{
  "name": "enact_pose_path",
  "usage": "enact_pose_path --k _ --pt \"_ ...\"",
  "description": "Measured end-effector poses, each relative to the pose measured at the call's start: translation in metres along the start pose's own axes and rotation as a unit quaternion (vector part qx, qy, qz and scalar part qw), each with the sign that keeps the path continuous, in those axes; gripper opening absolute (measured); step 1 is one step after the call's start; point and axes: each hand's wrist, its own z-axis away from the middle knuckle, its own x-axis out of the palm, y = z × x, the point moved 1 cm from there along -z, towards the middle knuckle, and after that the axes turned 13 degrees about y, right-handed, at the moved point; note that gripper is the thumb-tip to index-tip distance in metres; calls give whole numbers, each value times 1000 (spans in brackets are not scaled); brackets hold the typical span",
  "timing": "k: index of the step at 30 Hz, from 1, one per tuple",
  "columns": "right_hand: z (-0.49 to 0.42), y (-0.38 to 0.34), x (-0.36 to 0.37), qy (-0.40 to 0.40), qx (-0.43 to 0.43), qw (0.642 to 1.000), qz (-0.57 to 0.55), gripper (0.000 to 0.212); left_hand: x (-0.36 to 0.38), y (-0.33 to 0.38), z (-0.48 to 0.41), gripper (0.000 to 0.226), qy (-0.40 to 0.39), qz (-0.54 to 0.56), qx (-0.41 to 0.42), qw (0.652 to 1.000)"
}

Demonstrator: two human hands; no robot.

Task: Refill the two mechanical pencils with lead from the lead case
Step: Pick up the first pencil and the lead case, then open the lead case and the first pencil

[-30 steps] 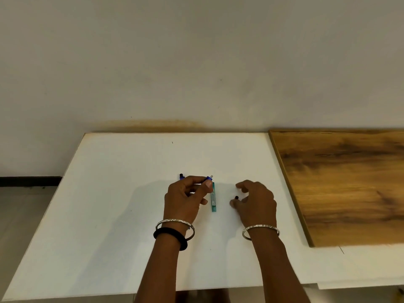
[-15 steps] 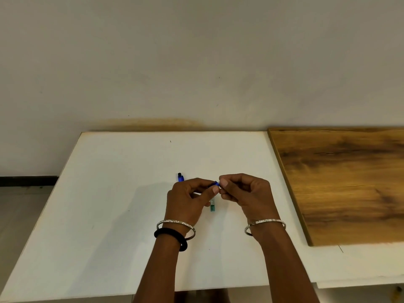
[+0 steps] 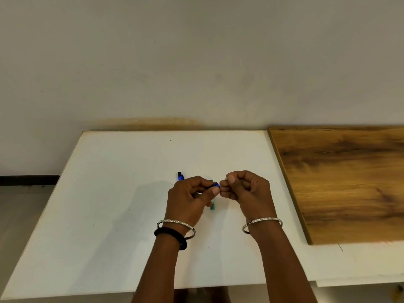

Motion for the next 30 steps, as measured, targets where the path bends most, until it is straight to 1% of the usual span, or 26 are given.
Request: enact_pose_path --k 1,2,3,5,6,8,10,12,15,20,23,25,28,29,30 --pt "-1 -1 -3 28 -9 1000 2 7 0 0 0 8 2 2 -4 1000" --pt "-3 0 -7 66 -37 997 34 6 -1 1 1 8 7 3 -9 1000" --pt "-5 1 -13 105 -79 987 90 7 -1 1 0 8 14 5 -17 1000" --pt "-9 4 -23 155 -153 953 212 9 -3 1 -1 11 32 12 -31 999" --pt "-10 5 -26 162 -170 937 260 10 -4 1 -1 13 42 18 -37 998" --pt "-11 10 -30 153 -176 911 340 7 -2 2 0 15 57 32 -48 997" --pt "-10 16 -29 127 -163 894 398 3 0 3 2 16 62 44 -59 995" --pt "-10 19 -28 108 -154 882 432 3 0 3 3 17 67 45 -63 995" --pt "-10 19 -27 109 -148 875 448 6 -3 3 3 18 79 37 -64 994" --pt "-11 20 -28 117 -149 882 432 11 -5 2 3 20 82 50 -73 993" --pt "-13 20 -32 138 -140 882 428 14 -6 1 3 21 83 59 -84 991" --pt "-12 16 -33 171 -165 879 413 11 -6 0 2 21 87 56 -81 991" --pt "-4 5 -23 223 -223 876 366 6 -9 0 -1 20 97 41 -70 992" --pt "-1 2 -16 216 -239 878 354 6 -10 -1 -2 20 101 41 -70 992" --pt "2 2 -7 194 -245 883 350 7 -11 -2 -3 20 105 39 -72 991"
